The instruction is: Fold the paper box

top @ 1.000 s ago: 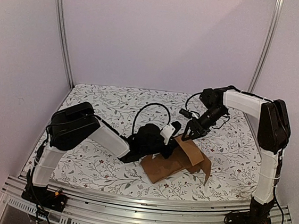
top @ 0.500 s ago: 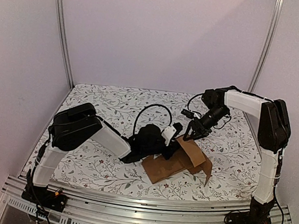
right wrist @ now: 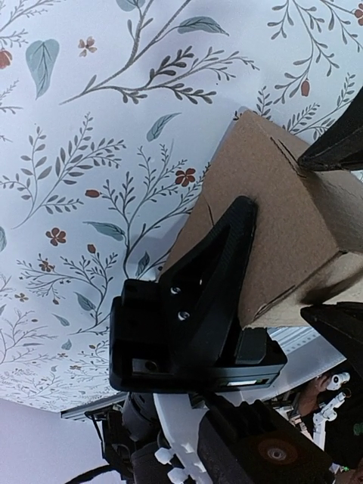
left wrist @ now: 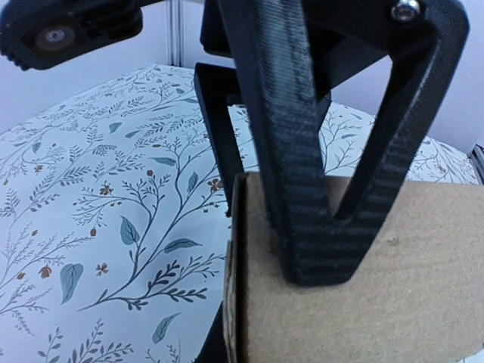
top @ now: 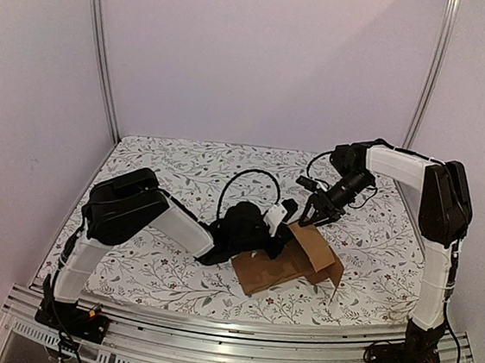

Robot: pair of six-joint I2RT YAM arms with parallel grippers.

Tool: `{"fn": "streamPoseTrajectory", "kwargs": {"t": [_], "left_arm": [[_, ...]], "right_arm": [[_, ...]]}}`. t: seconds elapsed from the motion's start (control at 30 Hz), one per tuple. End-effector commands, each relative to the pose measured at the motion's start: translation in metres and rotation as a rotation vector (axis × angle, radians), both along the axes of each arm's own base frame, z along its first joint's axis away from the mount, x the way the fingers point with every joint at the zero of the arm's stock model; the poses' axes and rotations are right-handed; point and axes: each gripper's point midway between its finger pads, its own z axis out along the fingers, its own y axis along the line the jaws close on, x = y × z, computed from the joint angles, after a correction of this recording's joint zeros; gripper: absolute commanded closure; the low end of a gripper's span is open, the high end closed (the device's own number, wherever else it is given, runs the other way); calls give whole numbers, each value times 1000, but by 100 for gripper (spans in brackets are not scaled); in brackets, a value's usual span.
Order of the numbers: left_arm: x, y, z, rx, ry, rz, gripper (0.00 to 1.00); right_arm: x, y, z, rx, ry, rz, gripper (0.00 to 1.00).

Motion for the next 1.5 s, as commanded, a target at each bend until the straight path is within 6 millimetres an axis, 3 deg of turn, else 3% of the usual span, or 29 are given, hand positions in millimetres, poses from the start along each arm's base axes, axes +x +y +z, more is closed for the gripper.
{"fn": "streamPoseTrajectory", "kwargs": {"t": [0.0,0.1,0.2,0.33,0.5,0.57,0.73,0.83,1.1,1.33,1.47], "left_arm": [[-14,19,-44,143,97,21,100],[-13,31,-21,169,128,75,100],[-8,45,-15,238,175,156,100],[-11,55,-30,348,253,197,100],[-16,67,-36,355,292,248,100],[-19,69,-36,334,299,249,94],[-25,63,-41,281,308,218,77],[-31,59,-47,258,292,196,73],[-37,54,-40,167,207,171,73],[-26,36,-45,164,180,162,83],[-23,30,-47,142,175,159,79]], "right_arm": [[2,-6,2,7,11,-3,41],[10,-19,20,55,5,-51,38],[16,-31,27,79,6,-92,36],[12,-27,24,139,49,-91,36],[15,-17,15,184,104,-91,36],[15,-12,12,202,125,-87,36],[1,1,9,219,174,-41,36],[-9,5,9,217,186,-8,36],[-19,2,7,217,187,11,36],[-20,2,2,208,205,8,37],[-24,1,-1,198,215,13,37]]}}
